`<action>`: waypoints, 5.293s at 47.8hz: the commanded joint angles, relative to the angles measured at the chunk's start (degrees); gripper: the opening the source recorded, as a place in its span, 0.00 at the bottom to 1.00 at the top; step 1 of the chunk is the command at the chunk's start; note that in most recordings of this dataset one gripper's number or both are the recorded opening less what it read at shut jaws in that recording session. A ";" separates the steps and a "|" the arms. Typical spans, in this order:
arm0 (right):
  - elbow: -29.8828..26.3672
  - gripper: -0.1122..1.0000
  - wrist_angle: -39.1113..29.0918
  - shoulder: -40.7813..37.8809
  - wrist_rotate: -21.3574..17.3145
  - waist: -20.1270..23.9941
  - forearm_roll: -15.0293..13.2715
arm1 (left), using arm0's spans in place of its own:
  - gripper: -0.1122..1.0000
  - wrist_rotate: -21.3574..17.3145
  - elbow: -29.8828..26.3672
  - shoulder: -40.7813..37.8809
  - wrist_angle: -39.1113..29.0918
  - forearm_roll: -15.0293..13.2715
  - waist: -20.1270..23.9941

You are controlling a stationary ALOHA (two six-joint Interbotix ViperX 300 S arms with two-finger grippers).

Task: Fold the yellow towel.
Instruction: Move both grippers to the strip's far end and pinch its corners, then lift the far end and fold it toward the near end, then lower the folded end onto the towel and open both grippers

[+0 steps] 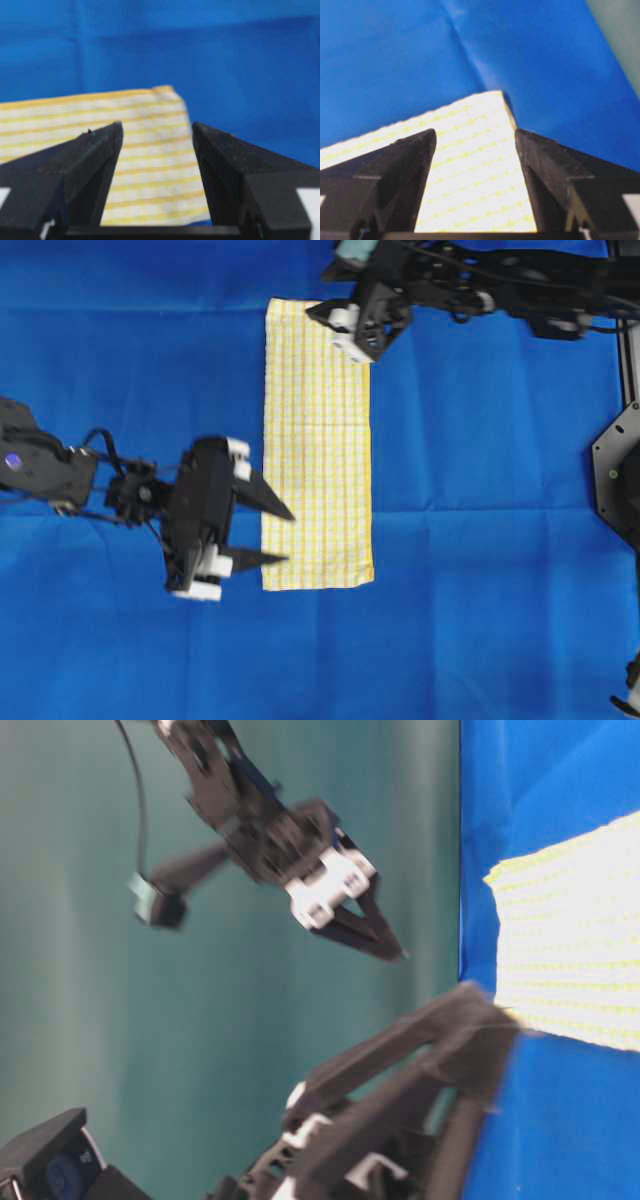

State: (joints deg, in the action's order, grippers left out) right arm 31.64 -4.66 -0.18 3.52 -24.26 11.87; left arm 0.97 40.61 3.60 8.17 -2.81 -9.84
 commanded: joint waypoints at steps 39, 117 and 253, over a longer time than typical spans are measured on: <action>21.71 0.70 12.22 21.01 -1.14 8.00 0.79 | 0.78 -5.27 4.13 4.04 1.58 -0.18 16.44; 6.94 0.16 17.23 -12.04 -1.05 -5.98 10.99 | 0.14 -5.89 -8.26 -25.22 13.80 -0.18 38.94; 18.54 0.16 23.73 -1.14 -0.35 37.53 28.74 | 0.15 1.41 2.02 -11.51 6.06 -0.26 -0.09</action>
State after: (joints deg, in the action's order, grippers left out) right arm 51.24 18.98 -1.76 3.08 12.74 40.69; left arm 2.37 43.07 -8.26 13.71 -2.99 -10.20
